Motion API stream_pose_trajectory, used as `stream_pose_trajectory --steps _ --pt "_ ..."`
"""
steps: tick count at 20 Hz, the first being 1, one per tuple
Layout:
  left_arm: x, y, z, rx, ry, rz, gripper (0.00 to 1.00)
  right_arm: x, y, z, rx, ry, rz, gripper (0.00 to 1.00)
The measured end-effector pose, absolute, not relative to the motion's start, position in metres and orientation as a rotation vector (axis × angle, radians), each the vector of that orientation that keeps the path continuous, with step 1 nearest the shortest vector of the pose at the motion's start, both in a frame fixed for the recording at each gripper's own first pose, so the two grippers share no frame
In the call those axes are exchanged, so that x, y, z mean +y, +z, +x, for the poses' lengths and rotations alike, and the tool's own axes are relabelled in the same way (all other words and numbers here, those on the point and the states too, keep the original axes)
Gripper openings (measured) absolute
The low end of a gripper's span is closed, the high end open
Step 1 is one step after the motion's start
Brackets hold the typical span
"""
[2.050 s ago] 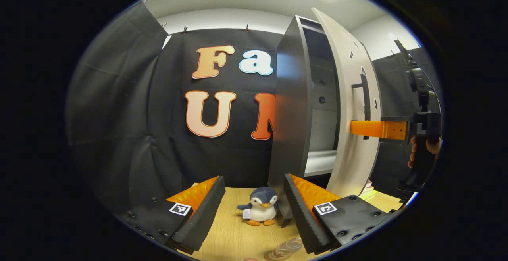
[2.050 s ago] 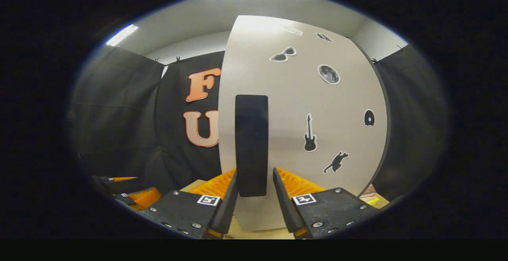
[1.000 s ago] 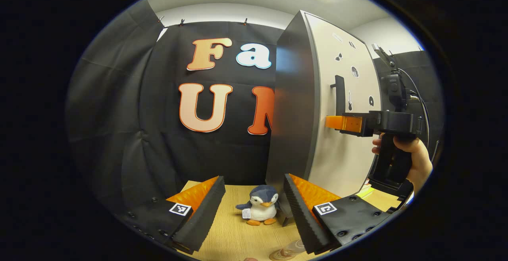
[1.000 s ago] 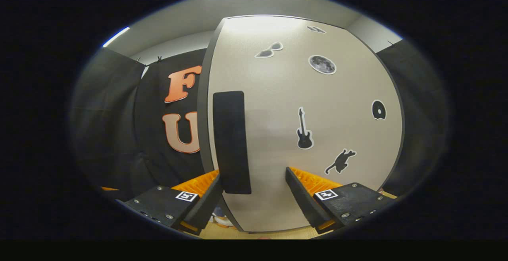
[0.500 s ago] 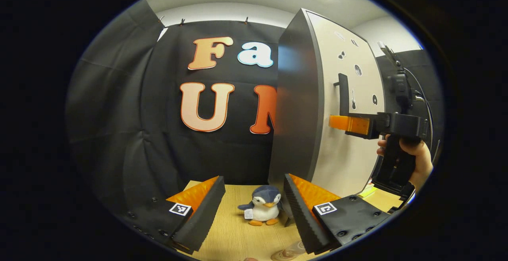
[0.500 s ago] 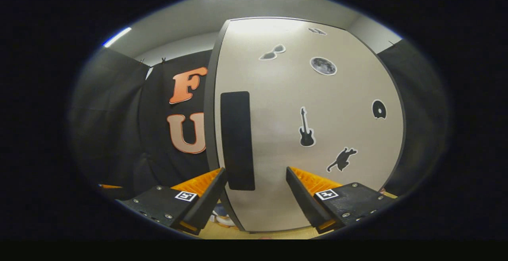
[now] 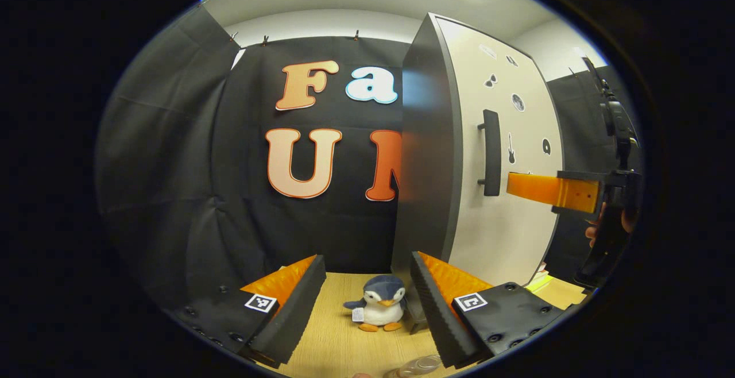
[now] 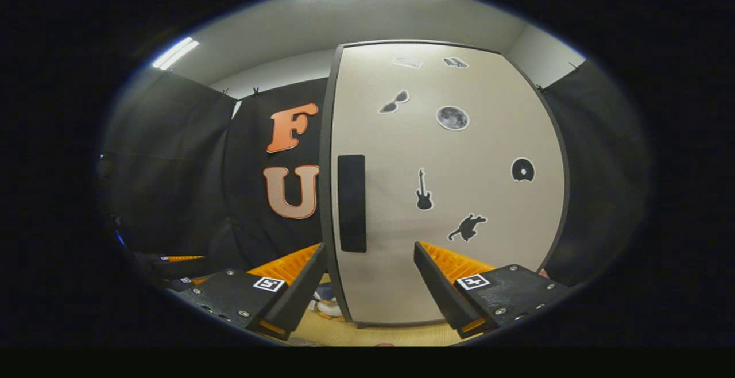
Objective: Open the cabinet door with the right hand, grasp the bottle in the cabinet with the left hand and place it on the coaster, then close the cabinet door with the right hand.
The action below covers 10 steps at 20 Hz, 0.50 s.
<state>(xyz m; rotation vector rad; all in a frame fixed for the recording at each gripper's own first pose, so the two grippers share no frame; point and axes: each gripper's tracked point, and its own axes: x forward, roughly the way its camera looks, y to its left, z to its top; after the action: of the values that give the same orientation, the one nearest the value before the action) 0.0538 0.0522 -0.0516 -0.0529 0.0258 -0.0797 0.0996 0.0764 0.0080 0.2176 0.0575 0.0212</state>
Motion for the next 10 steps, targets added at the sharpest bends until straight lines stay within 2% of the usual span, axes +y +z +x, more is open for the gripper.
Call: stream_pose_trajectory --steps 1,2,3,5,6,8,10 --pt "0.049 -0.049 0.051 0.021 -0.073 -0.050 0.94 0.074 0.009 0.092 0.057 0.025 0.210 0.93" --pt "0.046 -0.048 0.048 0.017 -0.066 -0.047 0.96 0.071 0.010 0.084 0.056 0.027 0.201 0.89" --pt "0.043 -0.046 0.045 0.013 -0.060 -0.043 0.94 0.067 0.011 0.074 0.056 0.029 0.193 0.93" --pt "0.039 -0.043 0.038 0.008 -0.043 -0.033 0.94 0.059 0.010 0.056 0.060 0.032 0.180 0.89" --pt "0.036 -0.041 0.035 0.003 -0.033 -0.032 0.94 0.054 0.011 0.047 0.060 0.034 0.177 0.93" --pt "0.029 -0.036 0.025 -0.008 -0.016 -0.031 0.96 0.042 0.012 0.024 0.054 0.034 0.171 0.93" --pt "0.022 -0.029 0.013 -0.024 0.009 -0.023 0.94 0.029 0.010 0.003 0.053 0.037 0.162 0.93"
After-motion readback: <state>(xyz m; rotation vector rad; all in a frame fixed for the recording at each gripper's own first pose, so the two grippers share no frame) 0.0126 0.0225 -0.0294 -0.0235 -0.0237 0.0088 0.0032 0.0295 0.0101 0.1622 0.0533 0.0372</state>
